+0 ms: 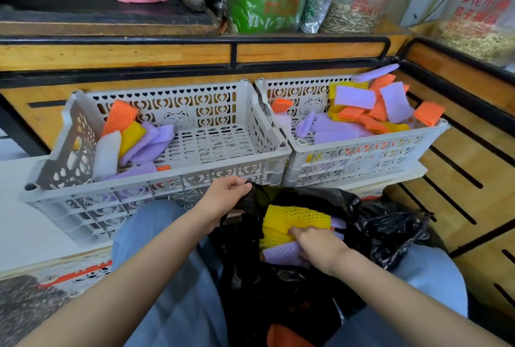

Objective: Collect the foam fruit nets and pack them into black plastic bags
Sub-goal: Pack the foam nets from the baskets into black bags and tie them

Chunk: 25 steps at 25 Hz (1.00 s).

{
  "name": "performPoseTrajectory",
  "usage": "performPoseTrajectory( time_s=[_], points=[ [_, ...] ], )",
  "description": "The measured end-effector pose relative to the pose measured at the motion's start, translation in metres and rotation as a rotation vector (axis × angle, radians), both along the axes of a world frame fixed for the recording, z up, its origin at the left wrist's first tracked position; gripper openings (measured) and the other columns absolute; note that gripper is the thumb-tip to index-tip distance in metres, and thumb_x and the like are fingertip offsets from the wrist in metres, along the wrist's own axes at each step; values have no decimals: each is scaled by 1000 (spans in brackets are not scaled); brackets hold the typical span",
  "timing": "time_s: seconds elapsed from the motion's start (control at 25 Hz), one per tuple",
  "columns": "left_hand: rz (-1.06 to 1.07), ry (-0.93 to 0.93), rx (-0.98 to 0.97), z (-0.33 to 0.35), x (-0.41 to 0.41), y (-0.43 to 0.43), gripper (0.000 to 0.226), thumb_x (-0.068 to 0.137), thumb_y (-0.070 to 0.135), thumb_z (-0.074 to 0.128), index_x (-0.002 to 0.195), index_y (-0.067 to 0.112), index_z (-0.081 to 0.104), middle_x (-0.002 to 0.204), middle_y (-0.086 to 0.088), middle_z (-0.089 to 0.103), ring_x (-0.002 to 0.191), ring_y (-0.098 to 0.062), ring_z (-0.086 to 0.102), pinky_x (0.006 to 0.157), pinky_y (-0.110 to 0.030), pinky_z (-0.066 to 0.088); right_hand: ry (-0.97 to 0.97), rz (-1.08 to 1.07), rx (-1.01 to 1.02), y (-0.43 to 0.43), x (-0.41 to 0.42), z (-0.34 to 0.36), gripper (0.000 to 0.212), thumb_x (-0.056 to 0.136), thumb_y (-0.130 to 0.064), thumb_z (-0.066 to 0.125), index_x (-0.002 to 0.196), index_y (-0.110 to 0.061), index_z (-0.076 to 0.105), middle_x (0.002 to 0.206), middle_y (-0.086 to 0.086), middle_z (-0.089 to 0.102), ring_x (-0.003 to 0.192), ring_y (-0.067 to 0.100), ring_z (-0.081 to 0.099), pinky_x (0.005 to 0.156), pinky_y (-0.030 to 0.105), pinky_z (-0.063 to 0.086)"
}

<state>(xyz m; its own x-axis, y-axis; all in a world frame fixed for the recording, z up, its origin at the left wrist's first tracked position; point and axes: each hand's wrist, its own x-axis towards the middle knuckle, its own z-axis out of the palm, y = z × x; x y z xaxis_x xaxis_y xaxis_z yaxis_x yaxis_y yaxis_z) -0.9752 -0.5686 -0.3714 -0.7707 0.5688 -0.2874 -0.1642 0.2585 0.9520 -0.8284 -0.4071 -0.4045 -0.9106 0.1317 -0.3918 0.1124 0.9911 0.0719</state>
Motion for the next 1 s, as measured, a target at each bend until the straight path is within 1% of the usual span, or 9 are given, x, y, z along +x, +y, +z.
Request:
performPoseTrajectory(
  time_s=[0.12,0.2,0.32,0.4,0.48,0.56,0.76,0.92,1.0],
  points=[
    [-114,119,-92,4,-7,-5,4,92,12,58,91,9,61,73,-7,51,70,-18,51,67,-25,45,64,103,-129,12,1,25,42,93,-36,50,131,-20,41,132,1,53,120,23,51,89,35,44],
    [-209,276,-163,14,-11,-10,4,91,12,59,92,15,62,66,1,49,65,-15,49,62,-23,43,280,212,-183,14,-7,54,38,94,-47,42,126,-28,48,125,-11,58,114,12,56,89,29,45],
    [-185,513,-108,36,-24,-30,15,90,12,59,93,26,56,77,8,56,65,-12,53,65,-23,46,608,257,-273,0,-34,101,29,93,-45,38,111,-29,55,98,-17,64,91,1,58,69,17,42],
    [-46,713,-103,48,-45,-52,21,90,15,60,105,25,51,95,11,55,78,-7,54,71,-18,44,751,244,-360,-10,-68,116,28,95,-39,40,111,-23,56,97,-15,58,90,-2,51,70,16,41],
    [86,838,-180,50,-79,-78,29,89,14,61,116,16,51,105,6,53,89,-8,51,76,-17,38,805,207,-444,-25,-113,121,27,97,-33,45,117,-18,54,104,-14,51,95,-5,45,78,17,38],
    [174,845,-331,41,-121,-103,35,89,14,62,122,7,51,116,-5,53,101,-15,49,84,-21,35,758,164,-501,-39,-163,114,31,97,-28,46,127,-16,48,116,-11,47,105,-3,42,88,17,35],
    [314,660,-614,6,-212,-146,52,87,20,65,132,6,43,134,-18,44,123,-31,42,97,-33,32,513,27,-596,-78,-287,60,50,96,-23,51,140,-9,32,142,7,36,130,17,37,106,27,30],
    [298,482,-784,-18,-259,-151,73,85,30,67,144,9,28,144,-21,31,132,-36,32,105,-40,30,291,-130,-706,-102,-362,10,58,93,-21,55,140,-3,27,141,15,35,128,27,38,102,31,33],
    [228,424,-857,-33,-274,-153,82,83,36,68,147,14,22,146,-22,27,134,-38,29,108,-42,28,273,-178,-740,-107,-389,-14,59,90,-24,58,137,-3,30,134,16,40,123,30,43,98,35,38]
  ],
)
